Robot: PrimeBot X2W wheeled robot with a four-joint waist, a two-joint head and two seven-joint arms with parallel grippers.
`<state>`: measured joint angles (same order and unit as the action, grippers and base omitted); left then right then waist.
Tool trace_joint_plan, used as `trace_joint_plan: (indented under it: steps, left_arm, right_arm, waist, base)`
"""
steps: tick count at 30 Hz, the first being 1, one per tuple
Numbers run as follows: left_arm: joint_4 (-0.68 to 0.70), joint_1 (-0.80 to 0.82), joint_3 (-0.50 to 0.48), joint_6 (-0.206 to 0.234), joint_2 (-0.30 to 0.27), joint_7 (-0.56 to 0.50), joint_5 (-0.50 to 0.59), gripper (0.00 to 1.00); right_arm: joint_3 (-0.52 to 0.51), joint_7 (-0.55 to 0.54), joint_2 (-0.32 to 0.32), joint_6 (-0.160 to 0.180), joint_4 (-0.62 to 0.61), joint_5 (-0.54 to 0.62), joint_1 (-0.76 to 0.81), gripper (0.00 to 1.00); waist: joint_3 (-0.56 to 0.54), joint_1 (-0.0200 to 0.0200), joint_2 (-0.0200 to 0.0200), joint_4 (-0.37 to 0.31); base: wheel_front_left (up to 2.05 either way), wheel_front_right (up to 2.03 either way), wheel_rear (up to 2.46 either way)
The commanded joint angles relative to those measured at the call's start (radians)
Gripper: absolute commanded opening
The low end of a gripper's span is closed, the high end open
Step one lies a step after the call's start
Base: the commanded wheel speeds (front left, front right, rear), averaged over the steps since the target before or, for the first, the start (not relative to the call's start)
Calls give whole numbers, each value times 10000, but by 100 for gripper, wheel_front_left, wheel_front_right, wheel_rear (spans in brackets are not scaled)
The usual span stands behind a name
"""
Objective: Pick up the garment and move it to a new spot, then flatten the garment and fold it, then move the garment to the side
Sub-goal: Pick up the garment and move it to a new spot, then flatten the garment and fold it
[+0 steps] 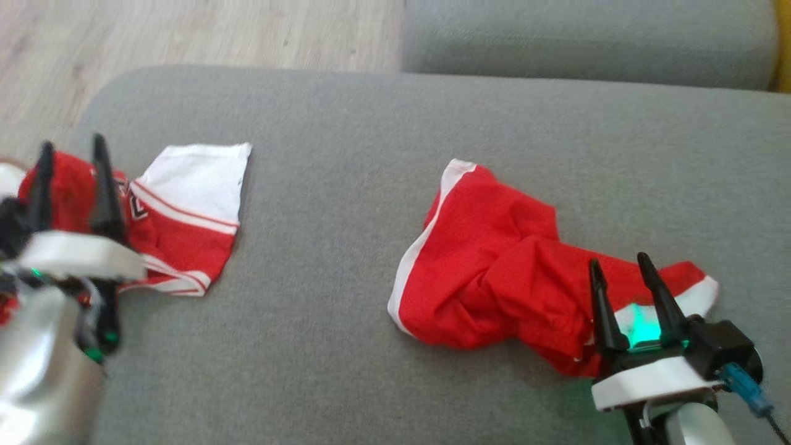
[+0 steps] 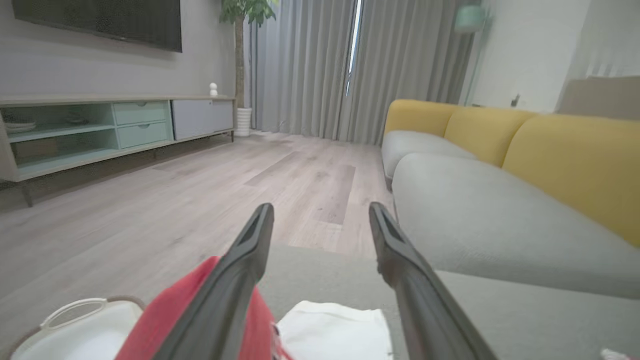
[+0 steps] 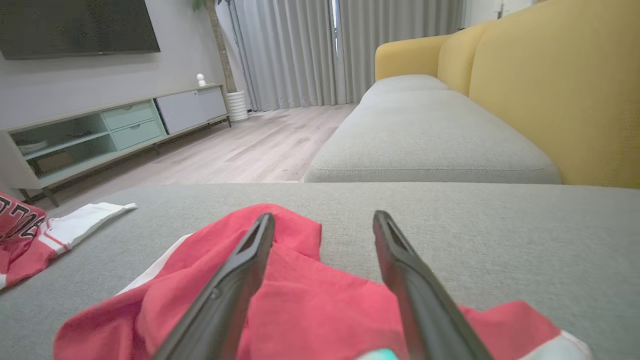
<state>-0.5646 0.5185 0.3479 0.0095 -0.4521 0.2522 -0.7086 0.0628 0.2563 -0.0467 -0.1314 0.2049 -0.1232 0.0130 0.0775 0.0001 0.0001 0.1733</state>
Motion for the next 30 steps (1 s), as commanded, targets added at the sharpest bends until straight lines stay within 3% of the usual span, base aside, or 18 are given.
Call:
trace_joint_plan:
  steps: [1, 8, 12, 17, 22, 30]
  left_arm:
    - [635, -197, -714, 195, -195, 91, 333, 100]
    - [3422, -2977, -2107, 955, 1202, 93, 2063, 100]
    - [4667, -4456, -2362, 1440, 1973, 94, 3100, 100]
    - [5600, -5860, -2409, 1708, 2857, 94, 4156, 100]
    - [5907, -6733, -2337, 1531, 3524, 94, 4902, 100]
    - [6129, -7406, -1909, 1194, 3906, 95, 6032, 100]
  right_arm:
    - [193, 55, -35, 7, -273, -120, -139, 100]
    - [203, 55, -35, 7, -381, -251, -12, 100]
    - [250, 55, -35, 7, -546, -100, -36, 100]
    - [212, 55, -35, 7, -655, 212, 94, 100]
    - [194, 55, -35, 7, -793, 422, 549, 100]
    - [42, 55, -35, 7, -1099, 389, 1373, 100]
  waist:
    - [-273, -1, -1, -214]
    - [-998, -1, -1, -978]
    - [-1245, -1, -1, -1401]
    - [-1466, -1, -1, -1676]
    - [-1651, -1, -1, -1698]
    - [-1841, -1, -1, -1566]
  base:
    - [0, 0, 0]
    - [0, 0, 0]
    - [0, 0, 0]
    - [0, 0, 0]
    - [0, 0, 0]
    - [0, 0, 0]
